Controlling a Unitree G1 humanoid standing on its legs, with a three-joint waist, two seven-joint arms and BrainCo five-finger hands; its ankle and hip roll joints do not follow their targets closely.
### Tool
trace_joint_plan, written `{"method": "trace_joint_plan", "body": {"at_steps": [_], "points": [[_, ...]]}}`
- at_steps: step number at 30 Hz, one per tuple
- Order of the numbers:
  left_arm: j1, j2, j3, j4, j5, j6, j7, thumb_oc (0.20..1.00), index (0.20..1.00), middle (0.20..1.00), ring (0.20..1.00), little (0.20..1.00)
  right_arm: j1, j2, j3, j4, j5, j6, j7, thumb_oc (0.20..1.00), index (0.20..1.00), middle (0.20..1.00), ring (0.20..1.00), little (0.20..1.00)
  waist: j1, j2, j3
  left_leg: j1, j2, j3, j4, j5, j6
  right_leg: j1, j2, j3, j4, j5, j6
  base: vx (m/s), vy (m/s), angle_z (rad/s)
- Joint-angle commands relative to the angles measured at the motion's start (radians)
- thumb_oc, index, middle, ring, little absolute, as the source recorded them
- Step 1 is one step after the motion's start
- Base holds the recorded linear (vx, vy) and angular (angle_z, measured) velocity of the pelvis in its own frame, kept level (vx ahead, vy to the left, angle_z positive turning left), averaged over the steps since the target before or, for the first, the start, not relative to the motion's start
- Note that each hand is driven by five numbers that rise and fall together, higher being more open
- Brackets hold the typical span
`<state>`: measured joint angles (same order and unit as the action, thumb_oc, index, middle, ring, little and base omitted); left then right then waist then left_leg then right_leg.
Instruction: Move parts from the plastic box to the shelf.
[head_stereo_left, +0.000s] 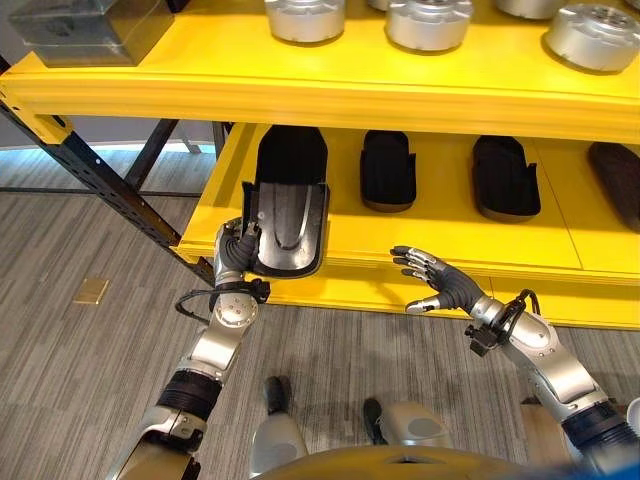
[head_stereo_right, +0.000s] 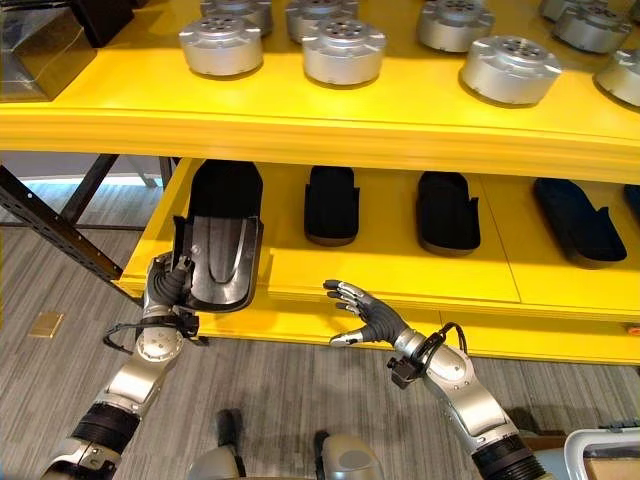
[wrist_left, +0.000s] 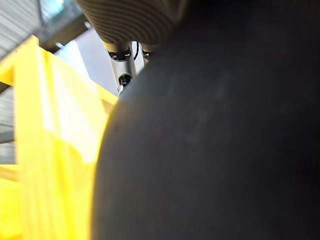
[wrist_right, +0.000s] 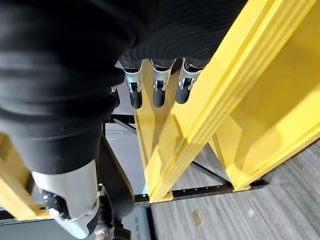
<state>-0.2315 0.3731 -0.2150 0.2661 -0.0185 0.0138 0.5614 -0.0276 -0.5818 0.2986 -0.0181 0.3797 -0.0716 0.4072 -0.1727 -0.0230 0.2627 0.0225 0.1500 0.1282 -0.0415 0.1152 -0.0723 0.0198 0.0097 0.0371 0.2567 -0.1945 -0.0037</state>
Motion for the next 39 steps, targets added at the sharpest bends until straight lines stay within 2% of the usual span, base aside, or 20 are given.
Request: {"method": "trace_joint_plan", "body": {"at_steps": [1,4,8,12,14,16,17,22,32,39], "points": [[-0.05,0.014,0.024,-0.051,0.047,-0.06,0.052,0.2,0.2,0.2,0.2,0.2,0.004,0.01,0.001,-0.065,0.055,-0.052,-0.004,1.0,1.0,1.0,1.0,1.0,0.03,-0.019,-0.029,-0.048,0.009,-0.019,0.063,-0.054,0.001,-0.01,-0.074,-0.08,-0.125,0.118,0.058,0.01,0.111,-0.08],[-0.054,0.016,0.027,-0.061,0.052,-0.03,0.094,0.2,0.2,0.2,0.2,0.2,-0.006,0.019,0.006,-0.077,0.054,-0.036,-0.02,1.0,1.0,1.0,1.0,1.0,0.039,-0.023,-0.022,-0.022,-0.015,-0.006,0.046,-0.073,0.012,-0.026,-0.087,-0.088,-0.147,0.141,0.073,0.02,0.1,-0.15],[-0.064,0.027,0.032,-0.061,0.062,-0.008,0.119,0.2,0.2,0.2,0.2,0.2,-0.022,0.016,0.009,-0.081,0.049,-0.033,-0.03,1.0,1.0,1.0,1.0,1.0,0.043,-0.024,-0.012,-0.029,-0.025,-0.003,0.055,-0.083,0.018,-0.037,-0.09,-0.083,-0.153,0.148,0.076,-0.02,0.052,-0.07],[-0.122,0.05,0.026,-0.005,0.051,0.013,0.177,0.2,0.2,0.2,0.2,0.2,-0.076,-0.002,0.021,-0.07,0.078,-0.033,-0.053,1.0,1.0,1.0,1.0,1.0,0.045,-0.024,0.019,-0.067,-0.04,-0.002,0.094,-0.098,0.027,-0.07,-0.089,-0.074,-0.135,0.147,0.075,-0.08,0.051,-0.05],[-0.18,0.078,0.036,0.071,0.024,-0.003,0.205,0.2,0.2,0.2,0.2,0.2,-0.124,-0.019,0.019,-0.074,0.102,-0.036,-0.026,1.0,1.0,1.0,1.0,1.0,0.04,-0.023,0.046,-0.095,-0.045,0.001,0.122,-0.104,0.029,-0.097,-0.091,-0.067,-0.12,0.146,0.074,-0.12,0.08,-0.12],[-0.22,0.095,0.042,0.116,0.004,-0.013,0.211,0.2,0.2,0.2,0.2,0.2,-0.145,-0.025,0.014,-0.087,0.106,-0.03,-0.005,1.0,1.0,1.0,1.0,1.0,0.035,-0.022,0.062,-0.109,-0.046,0.009,0.13,-0.106,0.029,-0.114,-0.093,-0.062,-0.112,0.147,0.075,-0.1,0.09,-0.16],[-0.263,0.119,0.056,0.167,-0.01,-0.025,0.216,0.2,0.2,0.2,0.2,0.2,-0.17,-0.043,0.007,-0.11,0.126,-0.015,0.039,1.0,1.0,1.0,1.0,1.0,0.027,-0.021,0.079,-0.121,-0.045,0.023,0.137,-0.107,0.028,-0.13,-0.097,-0.063,-0.108,0.149,0.077,-0.11,0.113,-0.25],[-0.39,0.2,0.048,0.27,-0.036,-0.009,0.233,0.2,0.2,0.2,0.2,0.2,-0.241,-0.106,0.012,-0.149,0.144,0.016,0.09,1.0,1.0,1.0,1.0,1.0,0.022,-0.034,0.124,-0.171,-0.029,0.074,0.183,-0.118,0.026,-0.187,-0.117,-0.089,-0.088,0.157,0.082,-0.09,0.065,-0.31],[-0.634,0.291,-0.028,0.437,-0.087,0.046,0.313,0.2,0.2,0.2,0.2,0.2,-0.389,-0.17,0.038,-0.17,0.188,0.059,0.083,1.0,1.0,1.0,1.0,1.0,-0.006,-0.05,0.21,-0.292,-0.021,0.094,0.288,-0.143,0.031,-0.308,-0.11,-0.067,-0.026,0.157,0.067,-0.06,0.049,-0.15],[-0.732,0.354,-0.059,0.502,-0.114,0.121,0.345,0.2,0.2,0.2,0.2,0.2,-0.406,-0.209,0.022,-0.192,0.204,0.068,0.087,1.0,1.0,1.0,1.0,1.0,-0.023,-0.055,0.243,-0.329,-0.02,0.109,0.317,-0.153,0.037,-0.36,-0.113,-0.053,0.005,0.159,0.069,-0.02,0.029,-0.06]]}}
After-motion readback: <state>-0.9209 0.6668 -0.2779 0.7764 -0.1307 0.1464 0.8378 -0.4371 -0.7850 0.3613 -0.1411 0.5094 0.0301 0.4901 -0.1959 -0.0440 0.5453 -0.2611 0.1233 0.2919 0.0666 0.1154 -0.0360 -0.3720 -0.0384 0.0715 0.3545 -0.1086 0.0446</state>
